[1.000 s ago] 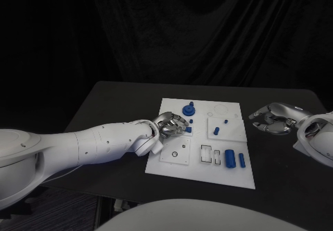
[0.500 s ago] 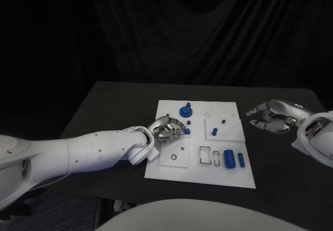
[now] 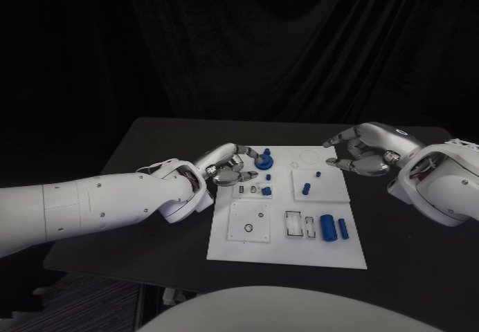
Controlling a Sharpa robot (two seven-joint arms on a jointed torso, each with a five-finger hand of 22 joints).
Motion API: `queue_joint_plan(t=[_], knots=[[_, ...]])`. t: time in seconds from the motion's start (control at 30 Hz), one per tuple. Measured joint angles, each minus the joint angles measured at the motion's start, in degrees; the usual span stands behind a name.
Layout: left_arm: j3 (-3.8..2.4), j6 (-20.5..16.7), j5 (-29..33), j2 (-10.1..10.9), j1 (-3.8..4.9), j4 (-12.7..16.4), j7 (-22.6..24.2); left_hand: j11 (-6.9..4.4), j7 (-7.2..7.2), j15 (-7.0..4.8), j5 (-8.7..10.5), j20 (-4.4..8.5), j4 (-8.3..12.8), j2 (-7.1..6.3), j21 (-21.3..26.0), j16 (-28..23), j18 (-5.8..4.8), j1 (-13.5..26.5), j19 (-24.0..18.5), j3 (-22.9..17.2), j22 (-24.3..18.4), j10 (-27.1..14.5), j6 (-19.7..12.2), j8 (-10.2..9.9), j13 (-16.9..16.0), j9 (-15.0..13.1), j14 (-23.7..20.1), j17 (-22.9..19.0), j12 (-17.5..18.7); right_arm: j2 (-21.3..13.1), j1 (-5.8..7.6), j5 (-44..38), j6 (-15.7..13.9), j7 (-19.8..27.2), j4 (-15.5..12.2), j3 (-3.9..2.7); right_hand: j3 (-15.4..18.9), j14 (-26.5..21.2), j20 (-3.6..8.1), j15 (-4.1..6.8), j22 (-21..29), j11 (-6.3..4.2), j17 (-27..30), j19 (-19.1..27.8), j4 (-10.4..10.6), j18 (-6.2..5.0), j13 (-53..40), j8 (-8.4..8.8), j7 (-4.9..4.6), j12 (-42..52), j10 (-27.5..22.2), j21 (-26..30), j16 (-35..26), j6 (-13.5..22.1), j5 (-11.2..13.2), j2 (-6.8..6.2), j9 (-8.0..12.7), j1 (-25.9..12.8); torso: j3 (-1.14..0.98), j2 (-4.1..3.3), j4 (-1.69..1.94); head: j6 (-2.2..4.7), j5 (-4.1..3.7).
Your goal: Assemble the parts on the task board
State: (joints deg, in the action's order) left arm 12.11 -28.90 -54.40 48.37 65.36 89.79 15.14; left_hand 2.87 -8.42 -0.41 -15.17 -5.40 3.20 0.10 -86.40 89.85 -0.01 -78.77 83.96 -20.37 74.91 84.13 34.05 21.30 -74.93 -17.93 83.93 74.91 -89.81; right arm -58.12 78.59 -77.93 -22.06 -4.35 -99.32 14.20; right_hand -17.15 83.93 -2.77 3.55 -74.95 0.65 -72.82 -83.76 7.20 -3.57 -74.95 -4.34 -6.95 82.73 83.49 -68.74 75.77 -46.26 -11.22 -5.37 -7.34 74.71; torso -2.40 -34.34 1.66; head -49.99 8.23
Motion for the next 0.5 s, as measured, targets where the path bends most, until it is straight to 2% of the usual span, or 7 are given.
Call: queue_joint_plan(t=[0.1, 0.13, 0.2, 0.27, 0.33, 0.4, 0.5], knots=[[0.07, -0.58, -3.96, 1.72, 0.55, 0.78, -0.41, 0.00, 0.03, 0.00, 3.37, 0.00, -0.68, -0.12, 0.00, 0.00, 0.00, -1.37, 0.00, 0.36, 0.00, 0.00, 0.58, -0.88, 0.00, 1.38, 0.00, 0.00, 0.00, 1.95, -0.53, -0.27, -0.39, 0.20, 0.47, -0.03, 0.60, 0.04, -0.54, -0.69, 0.00, 0.93, 1.17, 0.55, -0.29, 0.00, 0.00, 0.00, -0.37, -0.80, -0.93, 2.26, -1.25, -0.37, -0.37, -0.17, -0.05, 0.17, -0.02, 0.00, -0.06, 0.00, 0.01], [0.07, -0.69, -4.94, 2.11, 0.65, 0.90, -0.52, 0.00, 0.03, 0.00, 3.73, 0.00, -0.78, -0.06, 0.00, 0.00, 0.00, -1.43, 0.00, 0.27, 0.00, 0.00, 0.57, -0.88, 0.00, 1.54, 0.00, 0.00, 0.00, 2.46, -0.79, -0.54, -0.52, 0.21, 0.64, -0.03, 0.72, -0.04, -0.64, -0.76, 0.00, 1.10, 1.28, 0.65, -0.40, 0.00, 0.00, 0.00, -0.52, -0.81, -1.10, 2.52, -1.32, -0.52, -0.76, -0.37, -0.12, 0.37, -0.02, -0.02, -0.07, 0.00, -0.06], [0.07, -0.92, -6.69, 2.83, 0.82, 1.10, -0.70, 0.00, 0.03, 0.00, 3.77, 0.01, -0.78, -0.06, 0.00, 0.00, 0.00, -1.43, 0.00, 0.27, 0.00, 0.00, 0.57, -0.88, 0.00, 1.67, 0.00, 0.00, 0.00, 3.40, -1.37, -1.23, -0.71, 0.20, 0.96, -0.03, 0.97, -0.04, -0.64, -0.76, 0.00, 1.11, 1.35, 0.64, -0.65, -0.01, 0.01, 0.00, -0.58, -0.81, -1.10, 2.63, -1.47, -0.58, -1.88, -0.71, -0.19, 0.71, 0.01, -0.10, -0.03, 0.00, -0.47], [0.07, -1.16, -8.27, 3.51, 0.93, 1.17, -0.86, 0.00, -0.10, 0.00, 3.77, 0.01, -0.87, -0.06, 0.00, 0.00, 0.00, -1.43, 0.00, 0.18, 0.00, 0.00, 0.70, -0.88, 0.00, 1.84, 0.00, 0.00, 0.00, 4.38, -2.05, -2.19, -0.80, 0.19, 1.31, 0.00, 1.15, -0.04, -0.64, -0.76, 0.01, 0.90, 1.23, 0.64, -1.28, 0.00, 0.01, 0.00, -0.35, -0.81, -1.31, 2.63, -1.47, -0.82, -5.00, -1.47, -0.38, 1.61, 0.07, -0.24, 0.12, 0.00, -1.00], [0.07, -1.43, -9.45, 4.04, 0.93, 1.17, -0.92, 0.00, -0.17, 0.00, 3.77, 0.01, -1.01, -0.06, 0.00, 0.00, 0.01, -1.43, 0.00, 0.04, 0.00, 0.00, 0.77, -0.88, 0.00, 1.95, 0.00, 0.00, 0.00, 5.44, -2.74, -3.17, -0.76, 0.16, 1.76, 0.00, 0.94, -0.04, -0.64, -0.76, 0.01, 0.62, 0.34, 0.64, -1.96, 0.00, 0.01, 0.00, -0.26, -0.61, -1.26, 2.09, -0.70, -0.90, -7.20, -1.48, -0.52, 2.49, 0.17, -0.37, 0.29, 0.00, -1.59], [0.08, -1.62, -10.22, 4.27, 0.92, 1.09, -0.94, 0.00, -0.17, 0.00, 3.49, 0.01, -1.10, 0.17, 0.00, 0.00, 0.01, -1.65, 0.00, -0.05, 0.00, 0.00, 1.19, -0.88, 0.00, 2.13, 0.00, 0.00, 0.00, 6.37, -3.30, -3.95, -0.50, 0.12, 2.20, 0.00, 0.88, -0.04, -0.38, -0.76, 0.01, 0.17, -1.72, 0.01, -2.66, 0.00, 0.01, 0.00, 0.07, 1.81, 0.09, -2.53, 2.60, -0.56, -8.96, -1.56, -0.73, 2.99, 0.26, -0.49, 0.43, 0.00, -1.98], [0.09, -1.97, -11.14, 4.39, 0.92, 1.05, -0.93, 0.00, -0.38, 0.00, 3.43, 0.01, -1.33, 0.17, 0.00, 0.00, 0.01, -1.65, 0.00, 0.03, 0.00, 0.00, 1.39, -0.88, 0.00, 2.33, 0.00, 0.00, 0.00, 7.68, -3.90, -5.31, 0.44, -0.02, 2.98, 0.01, 1.03, 0.18, -0.31, -0.54, 0.01, -0.02, -2.13, -0.10, -2.94, 0.00, 0.01, 0.00, 0.19, 5.04, 0.27, -7.82, 6.18, -0.45, -9.77, -1.63, -1.09, 3.03, 0.46, -0.76, 0.65, 0.00, -2.58]])
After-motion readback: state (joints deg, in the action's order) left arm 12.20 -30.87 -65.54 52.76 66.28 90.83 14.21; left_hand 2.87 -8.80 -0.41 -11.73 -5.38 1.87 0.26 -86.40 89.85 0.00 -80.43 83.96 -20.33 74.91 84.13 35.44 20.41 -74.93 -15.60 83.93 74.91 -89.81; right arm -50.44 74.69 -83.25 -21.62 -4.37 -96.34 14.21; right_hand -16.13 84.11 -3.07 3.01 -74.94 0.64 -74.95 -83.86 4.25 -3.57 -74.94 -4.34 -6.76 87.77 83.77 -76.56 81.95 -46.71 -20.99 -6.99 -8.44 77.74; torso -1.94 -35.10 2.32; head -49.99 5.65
